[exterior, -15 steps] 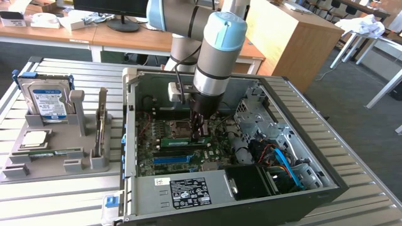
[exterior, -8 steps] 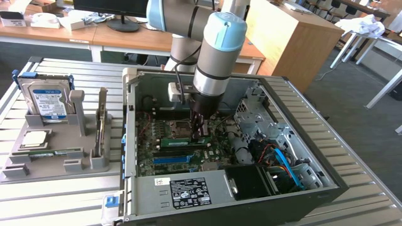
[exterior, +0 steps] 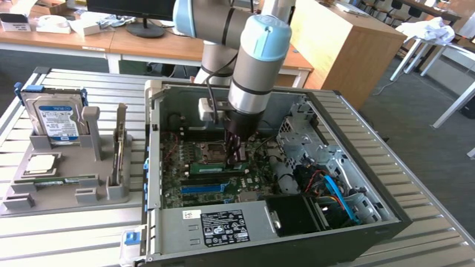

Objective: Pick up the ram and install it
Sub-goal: 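Insert the ram into the slot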

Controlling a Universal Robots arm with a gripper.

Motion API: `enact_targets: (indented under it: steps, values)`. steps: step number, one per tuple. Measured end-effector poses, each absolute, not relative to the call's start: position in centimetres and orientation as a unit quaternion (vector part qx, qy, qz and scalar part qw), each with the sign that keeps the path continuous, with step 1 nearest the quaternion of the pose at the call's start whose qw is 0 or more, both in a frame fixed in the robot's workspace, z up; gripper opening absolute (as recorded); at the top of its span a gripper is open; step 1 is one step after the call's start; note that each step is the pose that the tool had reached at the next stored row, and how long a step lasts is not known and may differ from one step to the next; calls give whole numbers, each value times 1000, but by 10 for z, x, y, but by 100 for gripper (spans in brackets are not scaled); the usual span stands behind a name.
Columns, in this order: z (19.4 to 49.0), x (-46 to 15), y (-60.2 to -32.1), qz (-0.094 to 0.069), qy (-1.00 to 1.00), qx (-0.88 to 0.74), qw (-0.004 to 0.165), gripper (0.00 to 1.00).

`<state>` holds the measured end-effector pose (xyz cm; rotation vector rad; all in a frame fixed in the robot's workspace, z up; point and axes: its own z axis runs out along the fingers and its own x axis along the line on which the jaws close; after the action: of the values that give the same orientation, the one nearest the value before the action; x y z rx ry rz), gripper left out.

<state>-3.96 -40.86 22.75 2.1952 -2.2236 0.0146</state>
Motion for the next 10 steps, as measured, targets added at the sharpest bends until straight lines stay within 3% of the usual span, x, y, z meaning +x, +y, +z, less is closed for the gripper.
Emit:
enact_targets:
  steps: [10]
  values:
    - [226,-40,-409,5,-712,703,8,12]
